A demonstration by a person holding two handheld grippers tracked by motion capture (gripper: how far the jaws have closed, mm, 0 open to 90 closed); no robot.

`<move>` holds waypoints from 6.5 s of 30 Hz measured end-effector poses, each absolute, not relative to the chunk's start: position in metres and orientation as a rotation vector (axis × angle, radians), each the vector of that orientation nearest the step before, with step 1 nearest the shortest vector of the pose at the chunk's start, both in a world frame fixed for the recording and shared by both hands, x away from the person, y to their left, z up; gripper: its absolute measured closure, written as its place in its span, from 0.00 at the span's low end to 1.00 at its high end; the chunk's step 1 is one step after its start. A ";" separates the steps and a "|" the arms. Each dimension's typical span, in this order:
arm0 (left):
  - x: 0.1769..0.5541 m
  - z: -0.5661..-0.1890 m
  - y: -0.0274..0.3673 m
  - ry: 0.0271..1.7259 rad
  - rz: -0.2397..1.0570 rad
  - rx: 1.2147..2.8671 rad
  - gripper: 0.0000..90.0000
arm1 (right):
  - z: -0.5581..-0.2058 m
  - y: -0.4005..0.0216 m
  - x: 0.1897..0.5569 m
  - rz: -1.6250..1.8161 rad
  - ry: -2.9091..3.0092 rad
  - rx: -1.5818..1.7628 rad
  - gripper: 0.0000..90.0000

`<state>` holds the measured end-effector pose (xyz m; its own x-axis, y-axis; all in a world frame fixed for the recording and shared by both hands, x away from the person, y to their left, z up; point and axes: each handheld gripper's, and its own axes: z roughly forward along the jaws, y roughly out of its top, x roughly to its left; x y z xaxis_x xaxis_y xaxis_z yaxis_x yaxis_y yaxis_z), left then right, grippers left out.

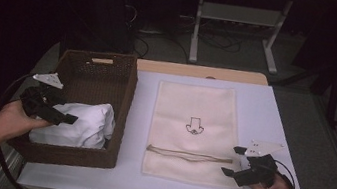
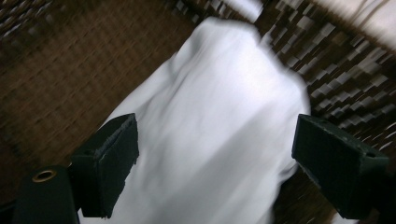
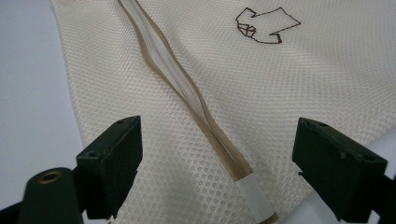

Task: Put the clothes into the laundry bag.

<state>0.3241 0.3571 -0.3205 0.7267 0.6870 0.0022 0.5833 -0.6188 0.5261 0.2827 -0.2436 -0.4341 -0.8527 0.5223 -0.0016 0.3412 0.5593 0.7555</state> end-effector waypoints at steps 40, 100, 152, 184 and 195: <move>0.334 -0.373 0.333 0.935 0.110 2.685 0.57 | -0.437 -0.148 0.355 0.936 2.886 0.436 0.43; 0.353 -0.364 0.361 1.232 -0.154 2.305 0.72 | -0.404 -0.153 0.374 1.029 2.971 0.458 0.98; 0.340 -0.270 0.366 1.064 -0.198 1.857 0.74 | -0.345 -0.161 0.421 1.123 2.856 0.525 0.98; 0.335 -0.270 0.205 0.653 -0.507 2.047 0.74 | -0.345 -0.174 0.431 1.148 2.815 0.626 0.98; 0.328 -0.289 0.156 0.554 -0.619 2.150 0.74 | -0.334 -0.167 0.427 1.198 2.795 0.582 0.98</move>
